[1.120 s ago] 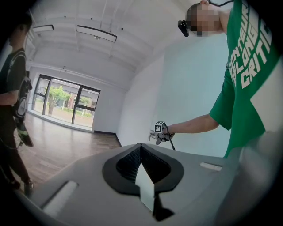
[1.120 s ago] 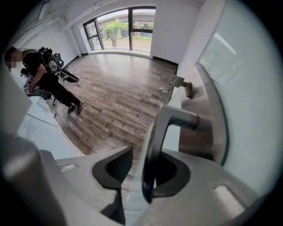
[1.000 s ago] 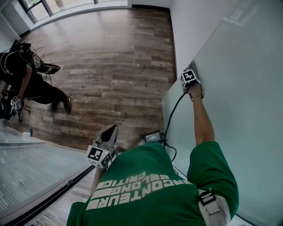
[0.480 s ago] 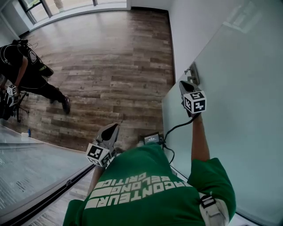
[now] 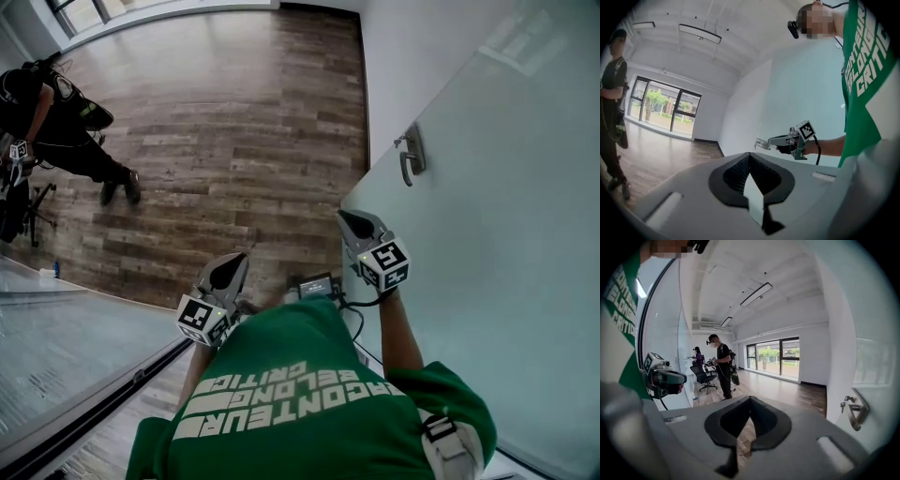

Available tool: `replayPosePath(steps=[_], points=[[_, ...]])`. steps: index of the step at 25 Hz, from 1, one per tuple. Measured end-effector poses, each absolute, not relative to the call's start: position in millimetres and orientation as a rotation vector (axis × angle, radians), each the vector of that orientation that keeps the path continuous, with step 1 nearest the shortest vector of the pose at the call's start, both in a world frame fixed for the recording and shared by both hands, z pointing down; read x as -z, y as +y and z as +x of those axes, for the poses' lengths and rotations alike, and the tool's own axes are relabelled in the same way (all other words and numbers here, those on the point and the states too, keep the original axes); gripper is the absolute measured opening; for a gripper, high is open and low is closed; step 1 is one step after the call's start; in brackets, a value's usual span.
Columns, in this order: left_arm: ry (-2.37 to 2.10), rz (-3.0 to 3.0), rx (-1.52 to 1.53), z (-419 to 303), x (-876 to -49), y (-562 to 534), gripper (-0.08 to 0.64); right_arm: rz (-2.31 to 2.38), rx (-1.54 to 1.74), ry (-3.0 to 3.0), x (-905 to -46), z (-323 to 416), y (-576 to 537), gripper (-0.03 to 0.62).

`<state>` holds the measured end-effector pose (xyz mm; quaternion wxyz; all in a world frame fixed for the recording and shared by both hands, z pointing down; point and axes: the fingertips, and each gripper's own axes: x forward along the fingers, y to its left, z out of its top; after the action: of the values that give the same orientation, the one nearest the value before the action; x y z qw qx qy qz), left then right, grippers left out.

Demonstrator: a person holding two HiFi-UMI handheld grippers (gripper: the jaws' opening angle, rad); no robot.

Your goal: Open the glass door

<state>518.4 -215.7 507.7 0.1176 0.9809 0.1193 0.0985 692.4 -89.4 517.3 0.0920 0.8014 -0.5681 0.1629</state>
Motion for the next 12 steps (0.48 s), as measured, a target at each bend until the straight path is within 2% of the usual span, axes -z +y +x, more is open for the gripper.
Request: replayPosePath(steps=[12], points=[[0.334, 2.87, -0.294, 519, -505, -214, 0.011, 2.304, -0.472, -1.774, -511, 680, -109, -0.006]])
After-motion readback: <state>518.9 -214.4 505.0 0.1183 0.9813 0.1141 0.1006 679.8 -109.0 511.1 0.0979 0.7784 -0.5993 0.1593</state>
